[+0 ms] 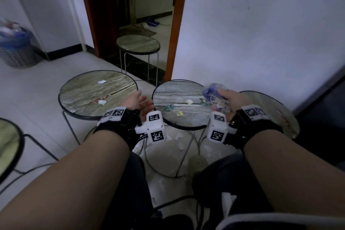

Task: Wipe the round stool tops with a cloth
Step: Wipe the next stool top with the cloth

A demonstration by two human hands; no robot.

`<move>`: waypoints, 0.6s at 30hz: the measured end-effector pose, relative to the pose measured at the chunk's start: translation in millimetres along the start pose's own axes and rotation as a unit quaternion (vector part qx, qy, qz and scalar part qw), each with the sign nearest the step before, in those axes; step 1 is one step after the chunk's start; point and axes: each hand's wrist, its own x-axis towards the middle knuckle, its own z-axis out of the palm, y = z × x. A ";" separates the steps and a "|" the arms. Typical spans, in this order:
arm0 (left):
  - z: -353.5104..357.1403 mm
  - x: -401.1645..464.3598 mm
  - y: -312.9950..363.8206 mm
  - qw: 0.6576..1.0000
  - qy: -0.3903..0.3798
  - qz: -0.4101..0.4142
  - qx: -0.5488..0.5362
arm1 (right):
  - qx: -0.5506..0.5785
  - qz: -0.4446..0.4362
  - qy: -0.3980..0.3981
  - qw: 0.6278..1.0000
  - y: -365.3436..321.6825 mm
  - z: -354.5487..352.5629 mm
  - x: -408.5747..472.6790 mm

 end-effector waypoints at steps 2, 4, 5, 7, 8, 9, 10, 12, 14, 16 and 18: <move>-3.1 7.9 -2.7 1.000 -0.004 -0.013 -0.008 | -0.044 0.024 0.080 0.996 9.0 -5.6 8.7; -7.8 17.6 -6.0 1.000 -0.005 -0.026 -0.008 | -0.078 0.050 0.135 0.986 18.0 -4.1 13.1; -10.0 22.6 -8.3 0.999 -0.001 -0.031 -0.008 | -0.084 0.060 0.150 0.983 22.5 -4.4 15.3; -13.4 35.6 -13.4 0.999 0.014 -0.045 -0.013 | -0.088 0.078 0.151 0.981 28.1 -0.1 19.6; -13.4 38.5 -14.9 0.998 0.017 -0.051 -0.014 | -0.110 0.079 0.140 0.981 28.3 2.5 19.9; -13.8 45.9 -17.0 0.998 0.020 -0.058 -0.016 | -0.134 0.082 0.145 0.977 32.2 4.9 24.5; -14.1 51.1 -18.5 0.998 0.022 -0.063 -0.016 | -0.141 0.088 0.144 0.975 33.4 6.3 26.2; -14.2 60.1 -20.0 0.997 0.023 -0.069 -0.016 | -0.161 0.094 0.145 0.972 42.2 4.0 36.6; -14.5 67.3 -19.4 0.997 0.024 -0.071 -0.020 | -0.226 0.096 0.153 0.957 47.5 10.9 43.0; -15.0 73.7 -17.3 0.996 0.033 -0.078 -0.028 | -0.260 0.101 0.164 0.946 51.9 14.2 45.3; -13.8 79.4 -14.2 0.996 0.041 -0.077 -0.025 | -0.313 0.099 0.169 0.929 54.2 16.5 48.3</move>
